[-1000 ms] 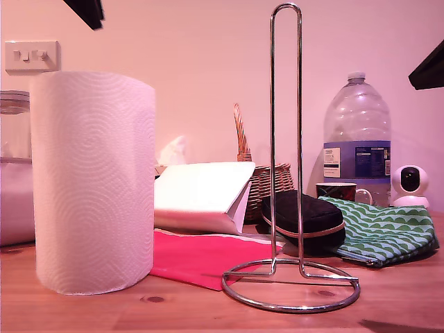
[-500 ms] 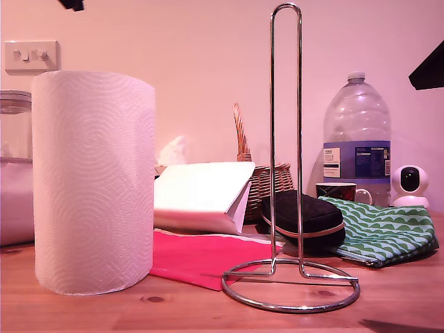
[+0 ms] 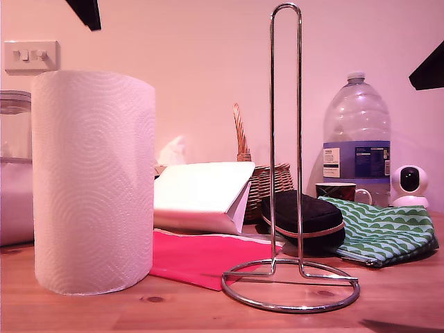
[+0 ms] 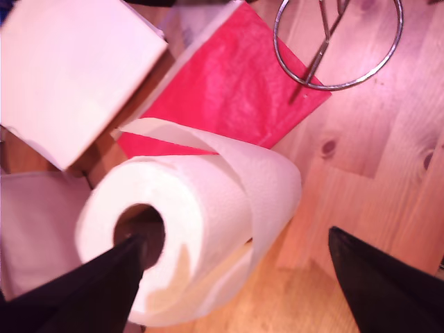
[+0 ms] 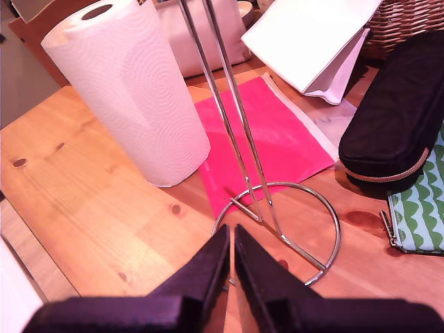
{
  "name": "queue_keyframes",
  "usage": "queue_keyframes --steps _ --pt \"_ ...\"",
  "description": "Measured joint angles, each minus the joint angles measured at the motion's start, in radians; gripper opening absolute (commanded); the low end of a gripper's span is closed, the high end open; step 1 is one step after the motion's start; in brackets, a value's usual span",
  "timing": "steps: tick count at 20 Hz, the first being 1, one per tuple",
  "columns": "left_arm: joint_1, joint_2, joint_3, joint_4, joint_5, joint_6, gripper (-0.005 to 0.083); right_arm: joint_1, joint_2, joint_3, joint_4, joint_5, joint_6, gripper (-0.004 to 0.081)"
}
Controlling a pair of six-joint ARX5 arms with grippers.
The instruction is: Insert the paper towel roll into the metallic stand.
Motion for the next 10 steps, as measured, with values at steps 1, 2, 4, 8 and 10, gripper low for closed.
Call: queue_keyframes --steps 1,2,4,8,10 --pt "0.005 0.011 0.0 0.001 0.0 0.0 0.0753 0.0 0.0 0.0 0.0 0.0 0.0 -0.0012" --pt "0.007 0.021 0.0 0.002 0.0 0.0 0.0753 0.0 0.0 0.0 0.0 0.0 0.0 -0.0012" --pt "0.021 0.042 0.0 0.008 0.0 0.0 0.0753 0.0 0.0 0.0 0.0 0.0 0.0 -0.0012" --pt "0.071 0.043 -0.037 0.036 0.0 0.0 0.0753 0.0 0.0 0.0 0.0 0.0 0.0 -0.0012" --pt "0.095 0.042 -0.083 0.049 0.0 0.006 0.0753 0.0 0.0 0.0 0.0 0.0 0.0 -0.0012"
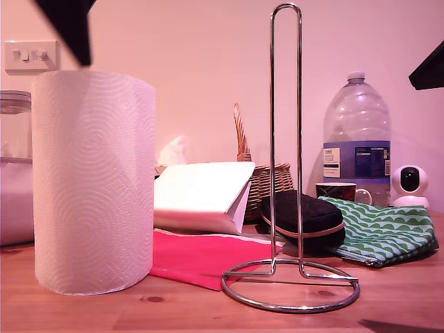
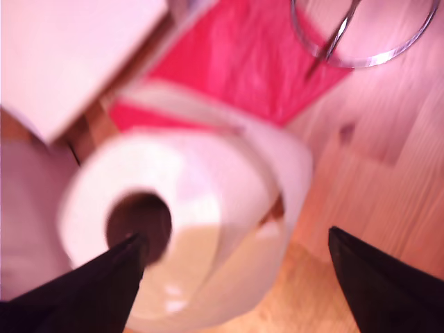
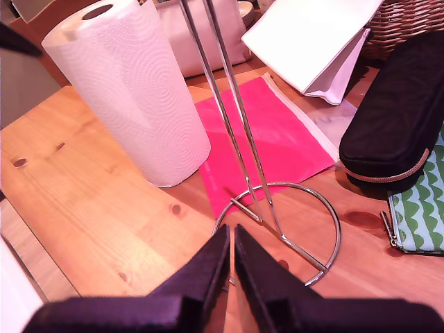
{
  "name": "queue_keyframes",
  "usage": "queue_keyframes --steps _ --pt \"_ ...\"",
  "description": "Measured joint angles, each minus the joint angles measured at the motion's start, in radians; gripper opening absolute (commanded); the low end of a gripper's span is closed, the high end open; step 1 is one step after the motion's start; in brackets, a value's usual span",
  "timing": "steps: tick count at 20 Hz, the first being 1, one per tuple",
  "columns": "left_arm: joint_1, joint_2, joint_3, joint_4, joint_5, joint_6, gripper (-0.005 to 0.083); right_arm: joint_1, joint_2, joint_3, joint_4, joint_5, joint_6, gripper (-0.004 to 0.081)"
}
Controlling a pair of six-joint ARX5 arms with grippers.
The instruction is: Insert the paper towel roll into the metallic stand.
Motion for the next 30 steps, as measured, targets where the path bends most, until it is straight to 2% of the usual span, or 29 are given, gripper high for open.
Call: queue_keyframes --steps 5,12,18,26,30 --pt "0.013 0.0 -0.031 0.086 0.009 0.047 0.0753 0.0 0.0 0.0 0.0 0.0 0.0 -0.0012" --pt "0.047 0.037 -0.031 0.108 0.065 0.066 0.0753 0.0 0.0 0.0 0.0 0.0 0.0 -0.0012" --pt "0.087 0.092 -0.031 0.113 0.114 0.066 0.0753 0.0 0.0 0.0 0.002 0.0 0.0 -0.0012" --pt "0.093 0.12 -0.031 0.113 0.133 0.064 0.0752 0.0 0.0 0.0 0.002 0.0 0.0 -0.0012" --pt "0.093 0.12 -0.031 0.119 0.135 0.013 0.0741 0.0 0.0 0.0 0.002 0.0 0.0 -0.0012"
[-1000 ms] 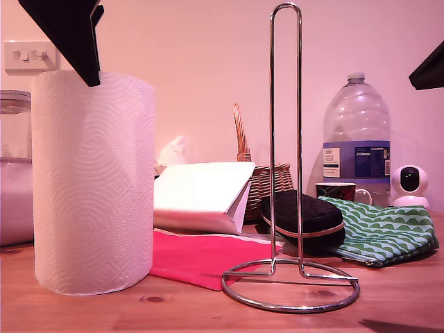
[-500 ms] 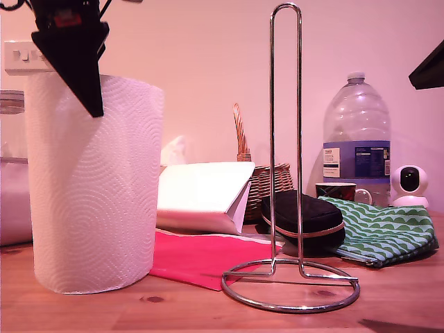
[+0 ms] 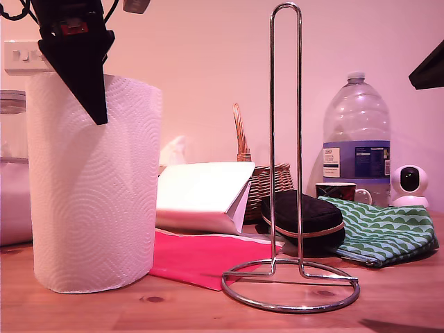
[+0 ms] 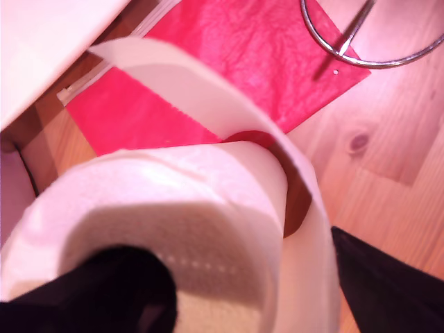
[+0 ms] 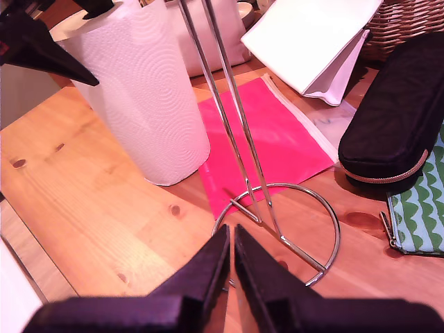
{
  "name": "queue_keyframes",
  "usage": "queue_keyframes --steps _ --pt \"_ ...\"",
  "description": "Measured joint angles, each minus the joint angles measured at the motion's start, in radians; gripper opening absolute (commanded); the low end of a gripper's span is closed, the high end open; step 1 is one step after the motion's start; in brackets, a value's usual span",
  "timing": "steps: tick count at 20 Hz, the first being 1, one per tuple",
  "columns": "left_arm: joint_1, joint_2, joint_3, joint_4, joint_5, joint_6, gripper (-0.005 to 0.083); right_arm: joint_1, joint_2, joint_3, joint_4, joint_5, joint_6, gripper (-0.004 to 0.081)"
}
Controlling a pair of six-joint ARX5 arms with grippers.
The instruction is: Insert the paper towel roll into the metallic stand.
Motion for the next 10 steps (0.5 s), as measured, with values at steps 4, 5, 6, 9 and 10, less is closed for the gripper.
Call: queue_keyframes --steps 4,5,6,9,10 --pt "0.0 0.0 0.0 0.004 0.002 -0.023 0.0426 0.0 0.0 0.0 0.0 0.0 0.0 -0.0009" --pt "0.0 0.0 0.0 -0.003 0.002 -0.024 0.0315 0.0 0.0 0.0 0.0 0.0 0.003 0.0003" --pt "0.0 0.0 0.0 -0.009 0.005 -0.024 0.0239 0.0 0.0 0.0 0.0 0.0 0.004 0.0021" --pt "0.0 0.0 0.0 -0.011 0.018 -0.026 0.0154 0.0 0.001 0.0 0.008 0.0 0.029 0.0098" --pt "0.0 0.0 0.0 -0.011 0.024 -0.026 0.0119 0.0 0.005 0.0 0.023 0.0 0.054 0.0126"
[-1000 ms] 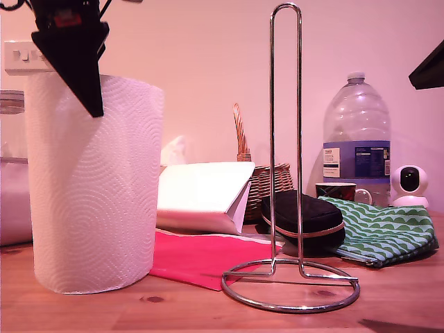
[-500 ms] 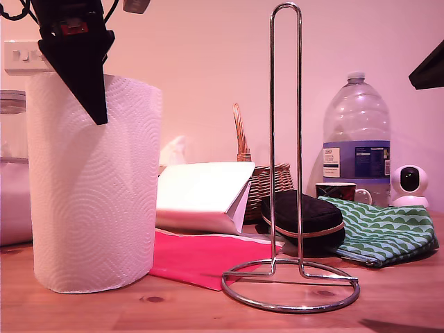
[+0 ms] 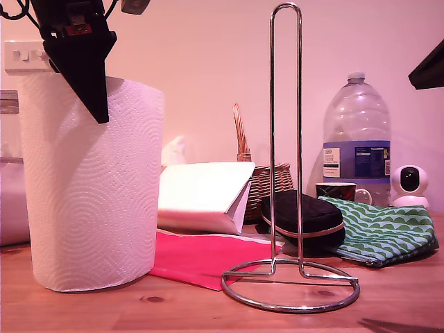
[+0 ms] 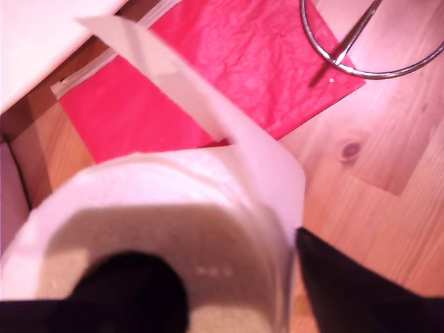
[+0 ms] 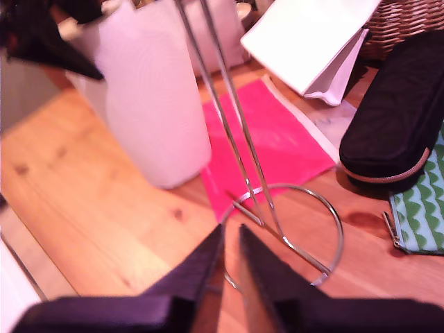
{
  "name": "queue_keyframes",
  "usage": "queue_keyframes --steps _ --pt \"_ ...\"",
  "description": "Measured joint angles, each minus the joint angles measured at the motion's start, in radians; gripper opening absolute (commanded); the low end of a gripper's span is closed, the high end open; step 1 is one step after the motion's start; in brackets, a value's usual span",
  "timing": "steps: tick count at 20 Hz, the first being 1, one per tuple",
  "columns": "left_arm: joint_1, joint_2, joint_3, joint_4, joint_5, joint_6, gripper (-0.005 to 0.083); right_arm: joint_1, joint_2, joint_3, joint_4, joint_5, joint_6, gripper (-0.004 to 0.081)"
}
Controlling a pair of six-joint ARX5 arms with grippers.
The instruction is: Insert the paper towel roll into the metallic stand.
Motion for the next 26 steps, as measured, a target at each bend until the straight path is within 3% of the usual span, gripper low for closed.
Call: queue_keyframes --steps 3,6,11,17,20,23,26 --pt "0.0 0.0 0.0 -0.002 0.005 0.0 -0.0023 0.007 0.038 0.0 0.03 0.0 0.029 0.0212" --pt "0.0 -0.003 0.0 -0.005 0.01 -0.001 -0.0022 0.041 0.11 0.0 0.047 0.0 0.031 0.0327" --pt "0.0 -0.004 0.0 -0.01 0.026 -0.02 -0.0022 0.136 0.231 0.0 0.144 0.001 0.08 0.0335" --pt "0.0 -0.004 0.0 0.005 0.034 -0.02 -0.0022 0.19 0.224 0.0 0.213 0.002 0.046 0.0337" --pt "0.0 -0.004 0.0 0.014 0.051 -0.021 -0.0022 0.19 0.274 0.0 0.216 -0.001 -0.085 0.0371" --pt "0.001 -0.004 0.0 0.031 0.071 -0.021 -0.0022 0.189 0.363 0.0 0.231 0.0 -0.295 0.037" --pt "0.001 -0.004 0.0 0.031 0.085 -0.021 -0.0022 0.189 0.476 0.0 0.291 0.0 -0.398 0.037"
